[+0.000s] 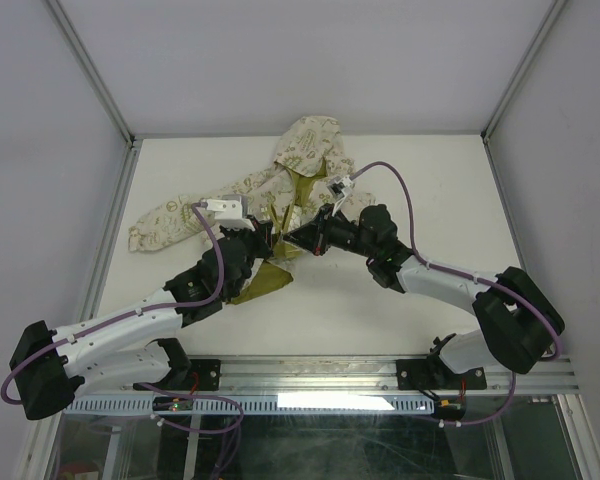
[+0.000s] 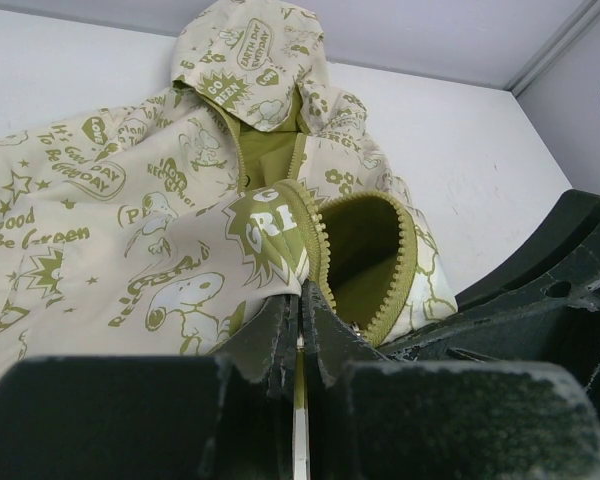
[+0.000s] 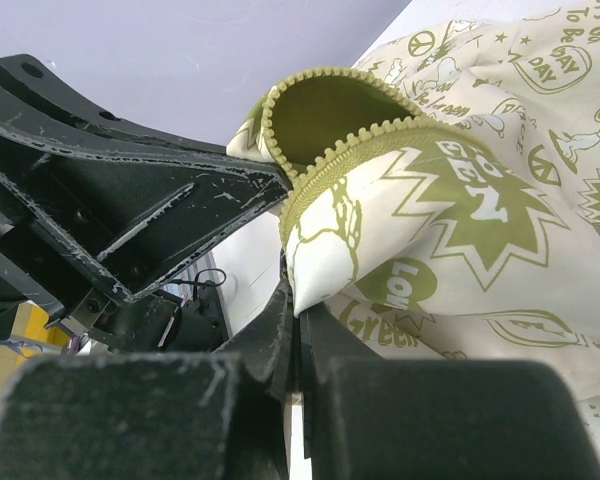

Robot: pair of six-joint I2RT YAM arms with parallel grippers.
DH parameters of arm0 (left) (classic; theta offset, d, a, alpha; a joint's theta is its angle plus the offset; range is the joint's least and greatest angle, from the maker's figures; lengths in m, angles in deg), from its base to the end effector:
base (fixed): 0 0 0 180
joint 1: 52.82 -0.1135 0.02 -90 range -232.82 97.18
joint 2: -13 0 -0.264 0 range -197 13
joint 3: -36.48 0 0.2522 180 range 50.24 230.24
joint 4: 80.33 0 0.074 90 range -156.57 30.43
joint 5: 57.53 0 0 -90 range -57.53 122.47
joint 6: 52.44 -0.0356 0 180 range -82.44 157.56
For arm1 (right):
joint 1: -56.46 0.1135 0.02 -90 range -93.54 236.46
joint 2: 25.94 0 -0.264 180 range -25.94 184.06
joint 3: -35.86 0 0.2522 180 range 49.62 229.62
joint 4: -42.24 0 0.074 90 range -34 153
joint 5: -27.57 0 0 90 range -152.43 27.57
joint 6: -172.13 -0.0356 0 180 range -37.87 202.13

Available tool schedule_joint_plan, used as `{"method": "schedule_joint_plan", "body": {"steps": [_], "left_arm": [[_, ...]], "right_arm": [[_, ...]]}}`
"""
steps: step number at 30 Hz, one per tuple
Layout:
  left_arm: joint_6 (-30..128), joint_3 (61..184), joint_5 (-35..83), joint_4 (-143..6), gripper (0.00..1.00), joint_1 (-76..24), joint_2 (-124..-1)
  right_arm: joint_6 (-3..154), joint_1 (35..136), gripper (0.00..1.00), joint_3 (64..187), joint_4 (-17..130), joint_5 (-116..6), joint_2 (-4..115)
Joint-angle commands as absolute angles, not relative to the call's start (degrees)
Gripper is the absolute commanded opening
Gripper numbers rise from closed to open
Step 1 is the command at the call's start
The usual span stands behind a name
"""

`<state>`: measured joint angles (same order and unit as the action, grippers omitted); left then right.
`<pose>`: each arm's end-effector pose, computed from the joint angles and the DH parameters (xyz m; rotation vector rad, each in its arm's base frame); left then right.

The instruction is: Zip up the jacket

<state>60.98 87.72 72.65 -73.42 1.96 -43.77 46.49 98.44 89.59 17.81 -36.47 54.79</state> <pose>0.1486 -0.1707 0.2882 -0.0213 1.7507 -0.3744 0.2186 0.2177 0.2548 -0.4854 1.7388 1.3731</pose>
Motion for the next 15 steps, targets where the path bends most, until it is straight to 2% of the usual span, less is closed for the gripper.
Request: {"method": "schedule_joint_plan", "body": {"steps": [1, 15], "left_arm": [[61.92, 90.01, 72.76, -75.35, 0.0, 2.51, -42.98], [61.94, 90.01, 71.88, -75.36, 0.0, 2.46, -43.03]], "right_arm": [[47.45, 98.47, 0.0, 91.76, 16.24, -36.96, 52.66], [47.67, 98.67, 0.0, 92.11, 16.75, -37.03, 52.71]]}}
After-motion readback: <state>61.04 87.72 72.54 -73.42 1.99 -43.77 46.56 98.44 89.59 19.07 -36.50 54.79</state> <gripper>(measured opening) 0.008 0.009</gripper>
